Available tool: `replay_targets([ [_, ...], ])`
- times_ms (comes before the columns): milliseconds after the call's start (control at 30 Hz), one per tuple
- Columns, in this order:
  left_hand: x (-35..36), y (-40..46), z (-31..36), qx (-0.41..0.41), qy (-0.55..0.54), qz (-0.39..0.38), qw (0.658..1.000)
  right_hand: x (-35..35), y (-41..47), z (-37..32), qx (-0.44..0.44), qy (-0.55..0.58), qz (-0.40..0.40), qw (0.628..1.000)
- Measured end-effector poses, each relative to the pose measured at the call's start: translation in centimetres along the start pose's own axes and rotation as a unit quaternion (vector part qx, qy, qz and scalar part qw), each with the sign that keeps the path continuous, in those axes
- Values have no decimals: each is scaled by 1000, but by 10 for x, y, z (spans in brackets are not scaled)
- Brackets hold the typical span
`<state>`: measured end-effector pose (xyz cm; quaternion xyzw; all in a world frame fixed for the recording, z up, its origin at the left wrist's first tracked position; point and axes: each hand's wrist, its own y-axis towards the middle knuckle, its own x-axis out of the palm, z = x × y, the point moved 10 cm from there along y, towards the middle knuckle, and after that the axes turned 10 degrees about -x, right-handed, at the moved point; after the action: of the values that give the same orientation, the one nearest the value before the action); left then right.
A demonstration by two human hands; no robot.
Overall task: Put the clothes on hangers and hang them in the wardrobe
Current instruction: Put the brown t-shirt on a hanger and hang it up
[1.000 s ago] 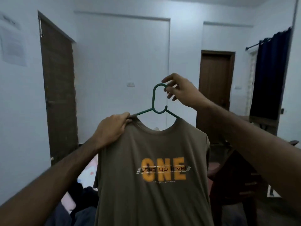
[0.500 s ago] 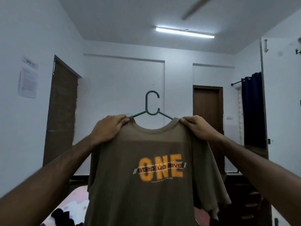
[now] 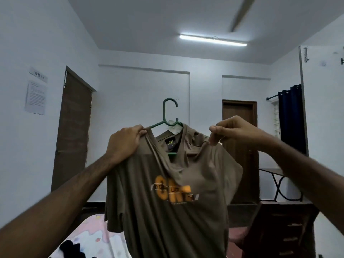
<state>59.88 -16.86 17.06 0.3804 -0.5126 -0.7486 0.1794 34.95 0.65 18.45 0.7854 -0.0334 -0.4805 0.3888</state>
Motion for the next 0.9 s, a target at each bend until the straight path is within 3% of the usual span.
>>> replay_targets([
  [67,-4,-3,6,23,-16,8,1000,-18,3,17,8,-170,73,983],
  [100,-5,-6,11,37,-26,8,999,-17,5,25,23,-201,75,976],
  [200,-9,-12,25,72,-43,16,996,11,9,55,102,-155,-7,983],
  [267,-14,-14,30,85,-43,23,995,32,11,66,96,-135,-50,985],
  [400,-23,-13,25,98,-44,52,993,39,14,74,69,-53,43,995],
  [533,-43,-13,12,95,-200,102,970,24,23,65,64,-123,119,983],
  [633,-47,-16,-11,77,-202,128,968,11,24,67,72,-149,150,975],
  [800,-28,-29,-17,89,-229,-6,969,10,19,69,72,-139,153,976],
  [900,0,-17,0,74,-165,-103,978,22,19,65,57,-120,137,982],
])
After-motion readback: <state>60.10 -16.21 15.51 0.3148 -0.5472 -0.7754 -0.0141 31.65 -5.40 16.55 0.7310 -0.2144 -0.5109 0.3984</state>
